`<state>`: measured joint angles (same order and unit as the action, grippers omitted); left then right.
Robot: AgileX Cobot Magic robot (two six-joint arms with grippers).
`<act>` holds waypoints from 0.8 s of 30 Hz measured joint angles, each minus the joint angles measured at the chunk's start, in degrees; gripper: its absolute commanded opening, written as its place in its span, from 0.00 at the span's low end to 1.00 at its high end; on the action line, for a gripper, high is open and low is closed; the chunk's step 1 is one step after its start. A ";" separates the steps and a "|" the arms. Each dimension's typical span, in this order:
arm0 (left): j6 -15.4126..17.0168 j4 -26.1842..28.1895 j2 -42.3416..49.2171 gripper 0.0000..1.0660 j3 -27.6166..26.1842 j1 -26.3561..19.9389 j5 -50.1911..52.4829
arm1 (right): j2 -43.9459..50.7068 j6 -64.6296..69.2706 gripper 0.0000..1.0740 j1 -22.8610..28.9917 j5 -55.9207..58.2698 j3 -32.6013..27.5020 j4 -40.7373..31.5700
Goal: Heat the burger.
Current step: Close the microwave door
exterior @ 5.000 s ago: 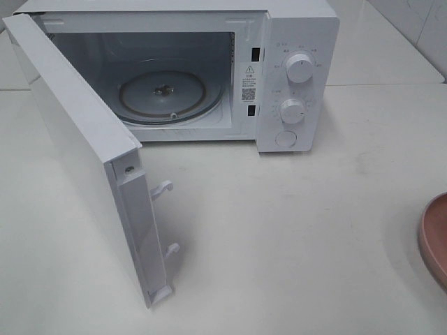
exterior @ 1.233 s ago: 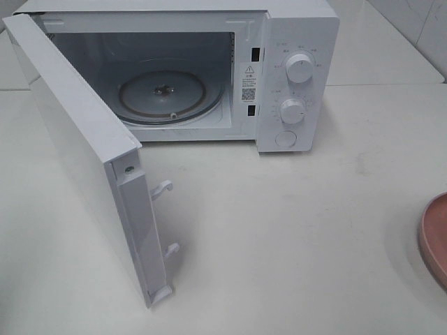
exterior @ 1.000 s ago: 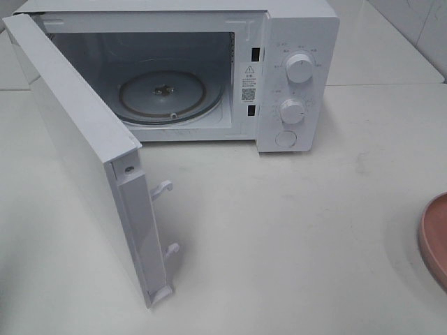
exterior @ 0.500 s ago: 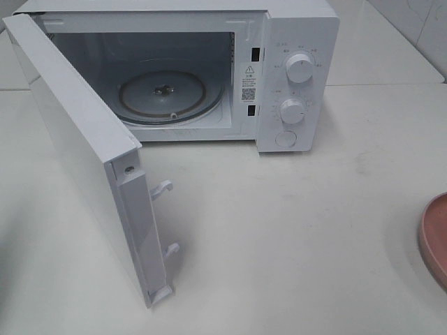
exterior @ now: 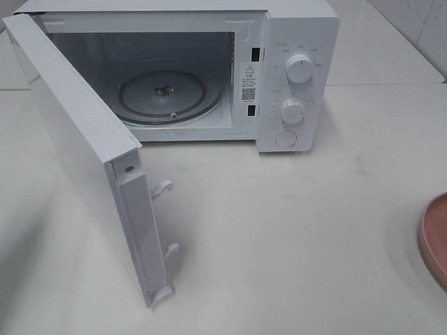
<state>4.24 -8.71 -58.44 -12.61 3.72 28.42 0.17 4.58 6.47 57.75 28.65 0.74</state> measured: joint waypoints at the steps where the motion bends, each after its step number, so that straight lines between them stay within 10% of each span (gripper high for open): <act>1: 0.00 -1.38 -2.35 0.00 -0.46 2.12 1.38 | 0.00 0.00 0.71 0.00 0.00 0.00 0.00; 24: -0.74 -2.64 -26.81 0.00 -7.22 17.99 16.16 | 0.00 0.00 0.71 0.00 0.00 0.00 0.00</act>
<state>3.50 -11.34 -85.26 -19.82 21.72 44.58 0.17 4.58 6.47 57.75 28.65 0.74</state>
